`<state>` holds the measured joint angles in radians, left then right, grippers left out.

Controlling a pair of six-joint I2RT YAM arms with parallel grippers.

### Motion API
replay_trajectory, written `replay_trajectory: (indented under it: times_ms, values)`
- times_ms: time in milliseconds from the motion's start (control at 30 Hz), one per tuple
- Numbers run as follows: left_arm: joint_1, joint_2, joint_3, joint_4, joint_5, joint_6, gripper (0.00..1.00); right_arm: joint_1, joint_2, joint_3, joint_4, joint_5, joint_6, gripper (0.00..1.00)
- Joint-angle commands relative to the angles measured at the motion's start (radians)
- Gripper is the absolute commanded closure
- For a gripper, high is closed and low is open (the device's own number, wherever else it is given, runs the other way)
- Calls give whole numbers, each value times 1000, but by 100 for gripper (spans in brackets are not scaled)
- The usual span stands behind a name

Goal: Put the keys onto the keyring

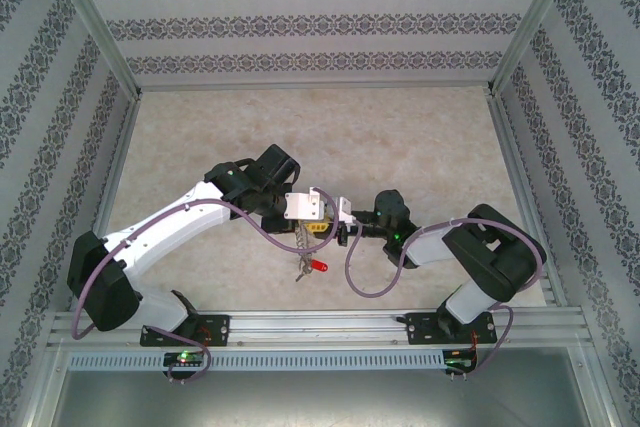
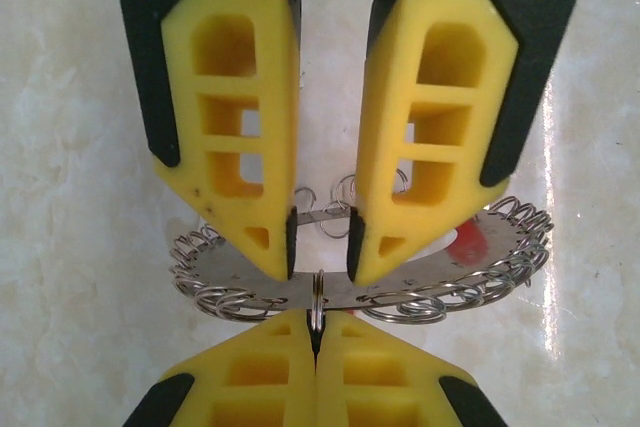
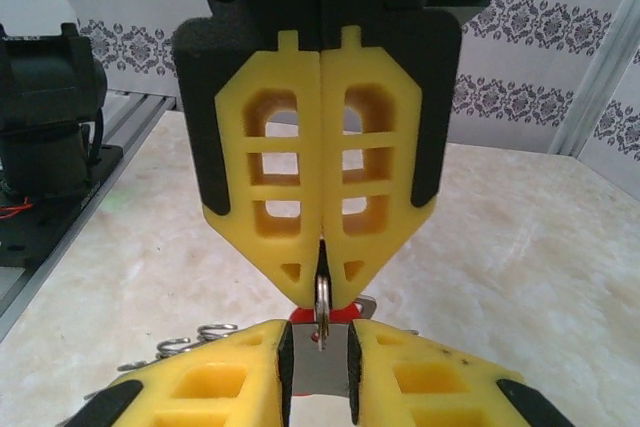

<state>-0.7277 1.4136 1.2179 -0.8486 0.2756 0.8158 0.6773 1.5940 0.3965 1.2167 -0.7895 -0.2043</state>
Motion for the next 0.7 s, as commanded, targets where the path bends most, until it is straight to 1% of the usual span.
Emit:
replay_trajectory:
  times_ms: [0,133,167,300,333,400,467,567,667]
  values:
    - [-15,-14,5,32,2,9,100,14,17,16,52,-41,23,78]
    - [-15,-17,3,35,5,10,100,14,17,17,41,-33,23,78]
    - [-15,-22,0,40,11,11,100,13,18,18,34,-32,22,80]
    - [-15,-38,-13,58,33,18,100,16,23,16,43,-25,26,82]
    - [-15,-45,-19,66,35,18,100,16,23,17,44,-27,27,85]
    - [-15,-59,-34,88,37,15,100,15,20,18,47,-30,31,94]
    - [-15,-76,-52,107,49,15,96,13,17,13,58,-31,38,100]
    - [-9,-109,-102,148,69,9,86,1,18,-5,104,-18,63,100]
    - [15,-145,-160,200,97,-10,86,-16,29,-24,166,-21,94,100]
